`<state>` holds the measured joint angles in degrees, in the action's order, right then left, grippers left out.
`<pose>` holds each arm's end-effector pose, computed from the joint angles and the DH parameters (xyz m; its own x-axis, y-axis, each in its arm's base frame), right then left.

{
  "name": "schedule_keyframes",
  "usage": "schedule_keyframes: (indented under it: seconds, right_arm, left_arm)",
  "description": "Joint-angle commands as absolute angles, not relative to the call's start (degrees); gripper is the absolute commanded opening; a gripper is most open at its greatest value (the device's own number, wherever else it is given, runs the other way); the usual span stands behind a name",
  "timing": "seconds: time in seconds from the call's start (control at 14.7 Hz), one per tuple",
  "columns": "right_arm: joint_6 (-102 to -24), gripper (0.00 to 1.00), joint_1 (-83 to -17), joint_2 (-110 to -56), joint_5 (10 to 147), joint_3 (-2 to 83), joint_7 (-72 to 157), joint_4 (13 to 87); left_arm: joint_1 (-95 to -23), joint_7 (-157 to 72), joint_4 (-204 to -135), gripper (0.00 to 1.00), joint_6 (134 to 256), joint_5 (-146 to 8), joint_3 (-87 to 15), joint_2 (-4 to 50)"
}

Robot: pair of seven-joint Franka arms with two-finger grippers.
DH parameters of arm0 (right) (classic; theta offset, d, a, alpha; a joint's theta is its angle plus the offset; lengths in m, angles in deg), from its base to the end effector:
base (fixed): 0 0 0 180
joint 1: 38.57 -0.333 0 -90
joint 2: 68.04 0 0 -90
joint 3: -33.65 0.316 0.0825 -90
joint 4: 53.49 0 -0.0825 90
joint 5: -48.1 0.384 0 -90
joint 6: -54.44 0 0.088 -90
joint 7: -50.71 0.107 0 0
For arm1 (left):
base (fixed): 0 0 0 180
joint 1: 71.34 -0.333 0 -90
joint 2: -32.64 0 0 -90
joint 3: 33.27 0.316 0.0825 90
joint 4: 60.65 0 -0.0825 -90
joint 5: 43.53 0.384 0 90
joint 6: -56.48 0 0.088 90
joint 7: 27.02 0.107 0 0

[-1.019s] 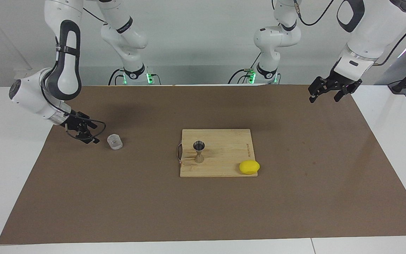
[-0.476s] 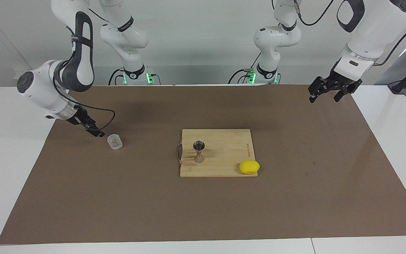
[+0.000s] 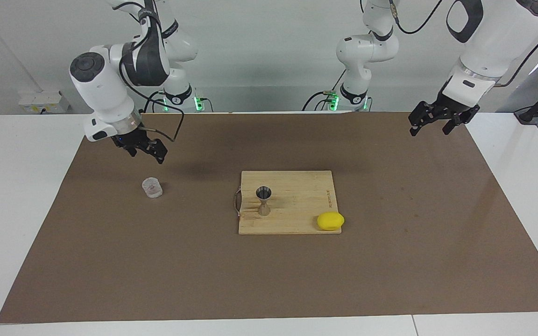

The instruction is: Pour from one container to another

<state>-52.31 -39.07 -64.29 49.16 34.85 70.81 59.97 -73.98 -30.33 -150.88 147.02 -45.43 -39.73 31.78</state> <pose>0.5331 0.0174 0.4905 0.9456 -0.3208 -0.0541 -0.3211 -0.9470 0.0027 0.5582 -0.0403 0.6152 0.9999 -0.0086 -0.0115 -0.0082 -0.9994 0.0342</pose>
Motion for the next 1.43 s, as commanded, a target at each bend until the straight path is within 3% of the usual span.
schedule_keyframes:
  seconds: [0.0, 0.27, 1.36]
  right_arm:
    - [-44.73, 1.0, -38.57, -65.49, 47.23, 34.79, 68.73, 49.46]
    - [-37.86, 1.0, -38.66, -66.72, 47.4, 34.88, 67.58, 41.35]
    - [-33.19, 1.0, -38.84, -65.05, 45.55, 35.06, 60.64, 41.78]
  left_arm:
    - [-73.62, -30.36, -152.67, 1.0, 147.62, -46.07, -39.16, 33.34]
    - [-73.62, -30.36, -152.67, 1.0, 147.62, -46.07, -39.16, 33.34]
    - [-73.62, -30.36, -152.67, 1.0, 147.62, -46.07, -39.16, 33.34]
